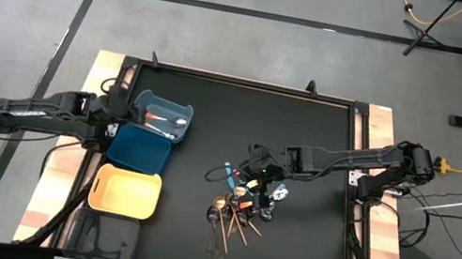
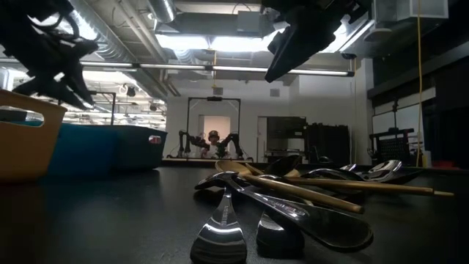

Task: Sort silverware by color (type)
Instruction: Put the orange spoon into the light green bin, then put the gold spoon into the blue bin

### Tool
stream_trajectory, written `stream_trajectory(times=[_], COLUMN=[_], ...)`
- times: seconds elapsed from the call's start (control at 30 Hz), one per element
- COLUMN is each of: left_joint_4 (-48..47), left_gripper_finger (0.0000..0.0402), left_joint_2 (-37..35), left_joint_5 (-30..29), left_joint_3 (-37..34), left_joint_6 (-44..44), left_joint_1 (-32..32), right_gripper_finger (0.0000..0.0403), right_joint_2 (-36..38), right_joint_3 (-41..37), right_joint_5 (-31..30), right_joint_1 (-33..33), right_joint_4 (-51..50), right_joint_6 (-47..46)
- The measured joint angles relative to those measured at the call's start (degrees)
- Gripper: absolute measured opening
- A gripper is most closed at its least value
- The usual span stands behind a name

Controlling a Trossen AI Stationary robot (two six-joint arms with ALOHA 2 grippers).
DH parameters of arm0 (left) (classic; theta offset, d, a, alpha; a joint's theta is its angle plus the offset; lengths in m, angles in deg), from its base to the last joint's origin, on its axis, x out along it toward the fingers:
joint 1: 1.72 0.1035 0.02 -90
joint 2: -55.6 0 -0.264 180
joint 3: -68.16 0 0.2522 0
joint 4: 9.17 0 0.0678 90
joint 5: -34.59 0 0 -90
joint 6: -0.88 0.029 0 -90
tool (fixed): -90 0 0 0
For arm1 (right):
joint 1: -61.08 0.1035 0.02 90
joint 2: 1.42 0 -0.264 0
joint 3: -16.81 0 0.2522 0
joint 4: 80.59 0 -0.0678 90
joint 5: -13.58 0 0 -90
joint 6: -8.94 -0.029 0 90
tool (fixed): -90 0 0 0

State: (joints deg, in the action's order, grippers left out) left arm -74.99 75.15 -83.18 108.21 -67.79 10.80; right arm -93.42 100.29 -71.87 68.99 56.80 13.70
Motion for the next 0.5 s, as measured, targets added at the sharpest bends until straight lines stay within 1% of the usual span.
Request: stream_trajectory(times=[0.17, 0.27, 0.37, 0.5], left_joint_4=[0.05, 1.66, 4.3, 10.35], left_gripper_finger=[0.0073, 0.0073, 0.0073, 0.0073], left_joint_2=[0.0, -0.01, 0.0, 0.61], left_joint_5=[-4.59, -5.52, -4.2, -0.36], left_joint_3=[2.73, 3.13, 3.13, 3.13], left_joint_6=[2.02, 3.76, 6.17, 10.99], left_joint_1=[0.0, 0.0, 0.0, -0.53], right_gripper_finger=[0.0119, 0.0119, 0.0119, 0.0119], right_joint_2=[-0.01, -0.01, -0.01, -0.01], right_joint_3=[0.0, -0.02, -0.02, -0.02], right_joint_5=[0.0, 0.0, 0.02, 0.0], right_joint_1=[0.0, 0.0, 0.0, 0.0], right_joint_4=[0.11, 0.78, 2.07, 3.5], right_joint_6=[0.11, 0.93, 2.31, 3.24])
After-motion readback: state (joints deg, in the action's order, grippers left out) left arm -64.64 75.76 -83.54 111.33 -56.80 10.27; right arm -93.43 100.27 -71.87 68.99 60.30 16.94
